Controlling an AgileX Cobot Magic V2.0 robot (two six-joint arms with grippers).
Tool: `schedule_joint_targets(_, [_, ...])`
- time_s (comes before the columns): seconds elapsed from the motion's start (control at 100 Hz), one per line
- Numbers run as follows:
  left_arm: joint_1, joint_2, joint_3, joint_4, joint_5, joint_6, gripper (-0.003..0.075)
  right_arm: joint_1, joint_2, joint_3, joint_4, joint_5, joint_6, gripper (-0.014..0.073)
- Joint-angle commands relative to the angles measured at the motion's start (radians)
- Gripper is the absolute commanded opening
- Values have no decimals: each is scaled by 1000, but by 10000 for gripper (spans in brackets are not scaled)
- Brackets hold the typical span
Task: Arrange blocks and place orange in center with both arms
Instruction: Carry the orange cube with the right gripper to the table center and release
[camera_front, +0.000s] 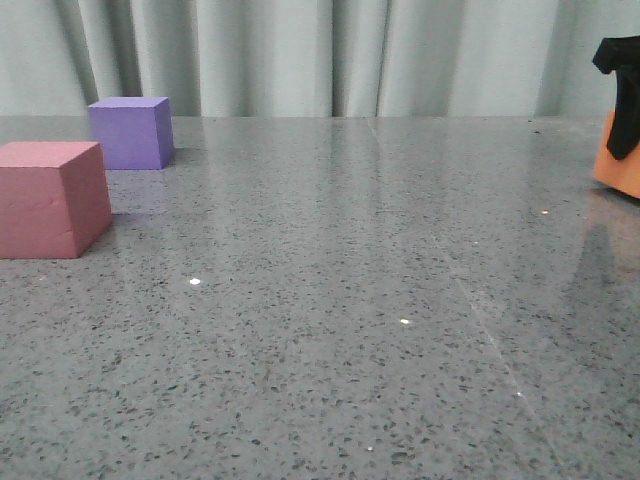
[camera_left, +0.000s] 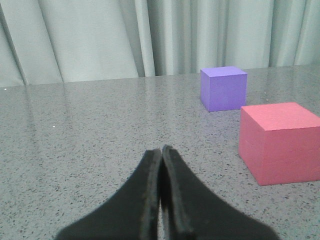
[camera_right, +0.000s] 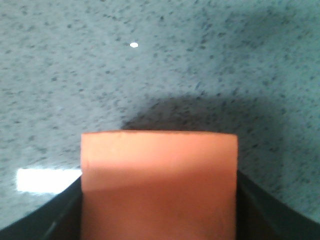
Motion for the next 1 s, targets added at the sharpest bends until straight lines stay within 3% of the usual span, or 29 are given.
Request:
schedule_joint_targets(0.0, [4, -33, 56, -1, -77, 2, -19, 30, -69, -66, 2, 24, 37, 183])
schedule_joint_targets(0.34, [4, -33, 56, -1, -77, 2, -19, 309, -57, -237, -13, 39, 249, 183])
schedule_joint_targets(0.55, [4, -33, 56, -1, -77, 2, -19, 487, 9, -327, -175, 49, 465, 183])
schedule_joint_targets(0.74, [4, -33, 56, -1, -77, 2, -19, 580, 85, -381, -295, 61, 699, 183])
schedule_joint_targets(0.99, [4, -33, 56, -1, -77, 2, -19, 664, 158, -391, -305, 49, 799, 183])
